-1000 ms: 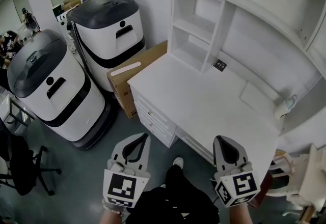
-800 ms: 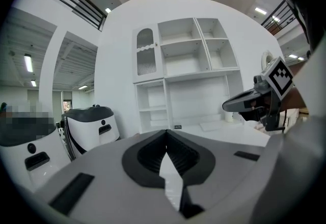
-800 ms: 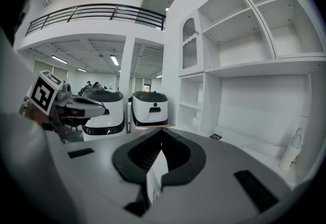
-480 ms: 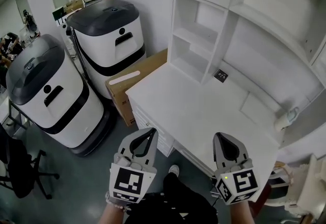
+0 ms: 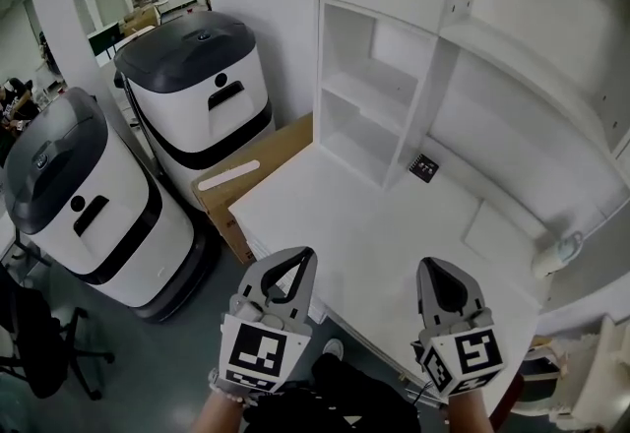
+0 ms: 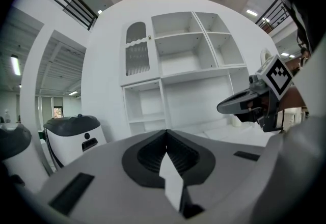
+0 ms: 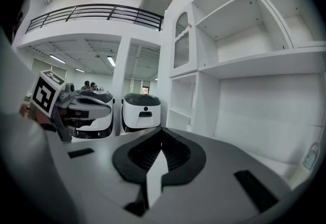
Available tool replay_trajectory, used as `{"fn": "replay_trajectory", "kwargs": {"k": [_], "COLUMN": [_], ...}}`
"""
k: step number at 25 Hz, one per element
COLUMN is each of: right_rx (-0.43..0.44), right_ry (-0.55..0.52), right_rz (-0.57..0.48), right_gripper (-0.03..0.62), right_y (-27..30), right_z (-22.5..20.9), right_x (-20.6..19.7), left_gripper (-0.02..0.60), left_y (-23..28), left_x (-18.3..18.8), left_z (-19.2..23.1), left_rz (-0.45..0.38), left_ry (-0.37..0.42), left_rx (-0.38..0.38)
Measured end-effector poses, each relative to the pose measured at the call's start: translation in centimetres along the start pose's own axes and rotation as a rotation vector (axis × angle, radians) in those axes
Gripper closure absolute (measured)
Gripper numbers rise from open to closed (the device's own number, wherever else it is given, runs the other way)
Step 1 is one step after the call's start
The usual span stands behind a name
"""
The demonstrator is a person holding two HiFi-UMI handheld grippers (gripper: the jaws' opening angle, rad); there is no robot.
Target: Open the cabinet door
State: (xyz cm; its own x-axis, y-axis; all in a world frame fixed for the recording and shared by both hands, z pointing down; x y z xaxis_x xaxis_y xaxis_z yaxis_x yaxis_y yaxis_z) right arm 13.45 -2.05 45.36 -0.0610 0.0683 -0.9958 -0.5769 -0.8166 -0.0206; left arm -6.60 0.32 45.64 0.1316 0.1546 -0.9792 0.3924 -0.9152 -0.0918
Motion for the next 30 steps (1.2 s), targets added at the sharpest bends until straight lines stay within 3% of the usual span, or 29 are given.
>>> {"fn": "replay_trajectory", "kwargs": {"k": [15, 30], "right_rx": [-0.011, -0.041], "right_ry": [0.028, 0.010], "right_rz": [0.007, -0.011], "right_gripper": [0.592, 0.592], "right_y": [8.1, 9.5], "right_z": [-7.9, -10.9], "right_x": [-0.8, 0.0], "left_gripper": [0.583, 0.583], "left_y": [11.6, 17.0], "left_x": [-0.5, 1.3], "left_z": [2.5, 2.5], "left_rz": [-0.007, -0.061], "left_ry": [-0.009, 0.035], "left_rx": [0.010, -0.044]}}
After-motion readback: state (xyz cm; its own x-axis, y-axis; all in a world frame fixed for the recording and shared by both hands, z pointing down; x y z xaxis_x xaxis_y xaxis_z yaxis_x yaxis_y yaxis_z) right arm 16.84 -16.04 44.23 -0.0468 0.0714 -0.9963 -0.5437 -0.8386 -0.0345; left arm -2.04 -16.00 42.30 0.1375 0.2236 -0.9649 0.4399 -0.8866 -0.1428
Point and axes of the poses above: the fingertips, and each gripper's own axes: y forward along the fingers, z to its left, x out of its top, the point moved 5 cm from there along -y, backward along the fingers, and after that the axes turned 13 degrees about -z, right-handed, at the moved point
